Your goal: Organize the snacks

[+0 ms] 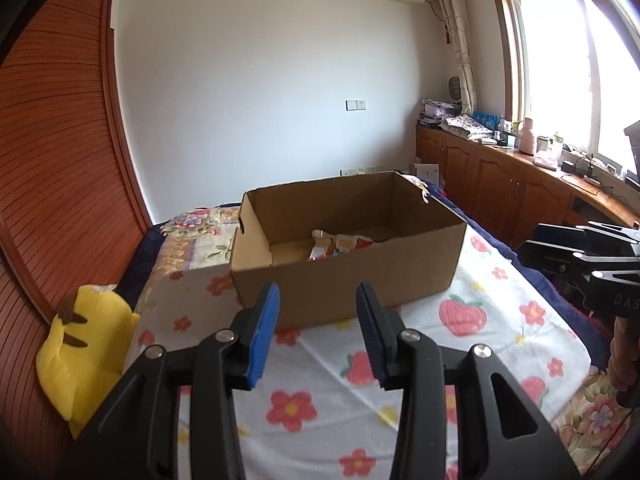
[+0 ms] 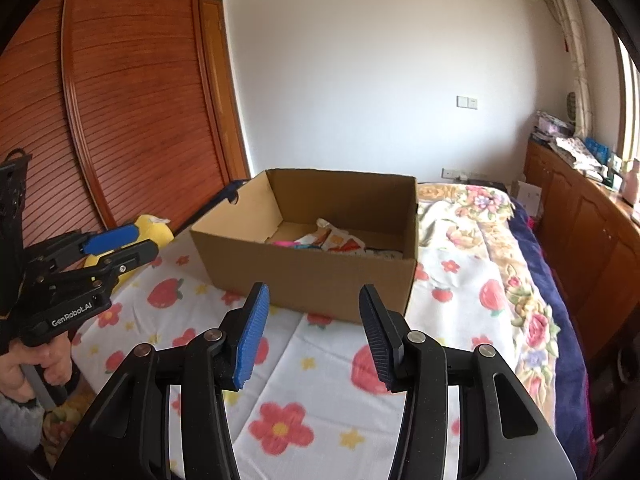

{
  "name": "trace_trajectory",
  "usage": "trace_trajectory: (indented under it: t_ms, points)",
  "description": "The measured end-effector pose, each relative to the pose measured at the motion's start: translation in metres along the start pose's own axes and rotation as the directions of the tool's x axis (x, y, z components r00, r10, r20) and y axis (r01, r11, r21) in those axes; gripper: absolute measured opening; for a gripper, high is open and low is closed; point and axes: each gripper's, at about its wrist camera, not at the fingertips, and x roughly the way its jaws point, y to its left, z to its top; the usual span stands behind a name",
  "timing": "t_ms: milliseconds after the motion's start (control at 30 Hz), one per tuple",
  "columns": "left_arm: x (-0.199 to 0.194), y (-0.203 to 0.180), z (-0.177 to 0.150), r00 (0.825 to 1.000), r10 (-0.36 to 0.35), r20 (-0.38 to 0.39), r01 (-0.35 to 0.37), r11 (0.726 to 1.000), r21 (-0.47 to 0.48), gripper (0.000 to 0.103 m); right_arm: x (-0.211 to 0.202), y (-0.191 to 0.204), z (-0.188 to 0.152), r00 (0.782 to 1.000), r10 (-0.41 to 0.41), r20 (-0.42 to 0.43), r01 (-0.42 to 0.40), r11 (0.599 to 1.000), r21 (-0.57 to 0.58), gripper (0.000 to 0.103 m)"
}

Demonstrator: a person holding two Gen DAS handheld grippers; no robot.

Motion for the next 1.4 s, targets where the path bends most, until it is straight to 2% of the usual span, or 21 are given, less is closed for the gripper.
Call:
trace_trajectory:
  t_ms: [300,600,633,700,767,800,867,900,933,1100,1400]
  points:
    - [-0.049,-0.020,-0.044,0.999,0.037,0.031,-0.037,0.999,-0.005,0.047,-0.038,0.017,-0.040,0.998,-0.053,0.027,0.053,0.998,0.026,0.054]
    - [-0.081,-0.029,-0.074,0.996,0.081,0.040,-0.079,0.996,-0.039,0.052,-0.064,0.030,-0.073,0.993,-0.102,0.053,0.100,0.995,0.030,0.068]
    - [-0.084,-0.029,-0.076,0.995,0.086,0.039,-0.084,0.995,-0.049,0.056,-0.067,0.031,-0.076,0.992,-0.109,0.058,0.107,0.994,0.032,0.072]
    - [-0.087,-0.028,-0.078,0.995,0.094,0.042,-0.091,0.994,-0.064,0.058,-0.073,0.033,-0.080,0.990,-0.120,0.073,0.117,0.992,0.038,0.077]
    - [-0.092,-0.027,-0.081,0.993,0.105,0.049,-0.101,0.992,-0.078,0.067,-0.078,0.034,-0.084,0.989,-0.125,0.085,0.121,0.992,0.044,0.085]
    - [-0.094,-0.027,-0.081,0.993,0.108,0.058,-0.103,0.991,-0.081,0.070,-0.080,0.033,-0.086,0.988,-0.129,0.088,0.125,0.991,0.045,0.087]
    - [-0.099,-0.028,-0.082,0.990,0.124,0.074,-0.119,0.990,-0.074,0.071,-0.082,0.033,-0.090,0.986,-0.141,0.086,0.138,0.990,0.042,0.090]
    - [-0.101,-0.028,-0.082,0.988,0.130,0.079,-0.124,0.989,-0.074,0.075,-0.082,0.034,-0.090,0.985,-0.148,0.084,0.144,0.989,0.042,0.090]
    - [-0.103,-0.028,-0.082,0.987,0.134,0.085,-0.128,0.989,-0.074,0.084,-0.082,0.034,-0.092,0.985,-0.155,0.081,0.152,0.987,0.043,0.091]
    - [-0.111,-0.029,-0.084,0.983,0.144,0.111,-0.135,0.987,-0.085,0.101,-0.084,0.035,-0.098,0.980,-0.182,0.084,0.178,0.983,0.051,0.094]
    - [-0.116,-0.025,-0.090,0.976,0.180,0.118,-0.167,0.979,-0.114,0.103,-0.085,0.039,-0.102,0.979,-0.186,0.087,0.182,0.982,0.052,0.097]
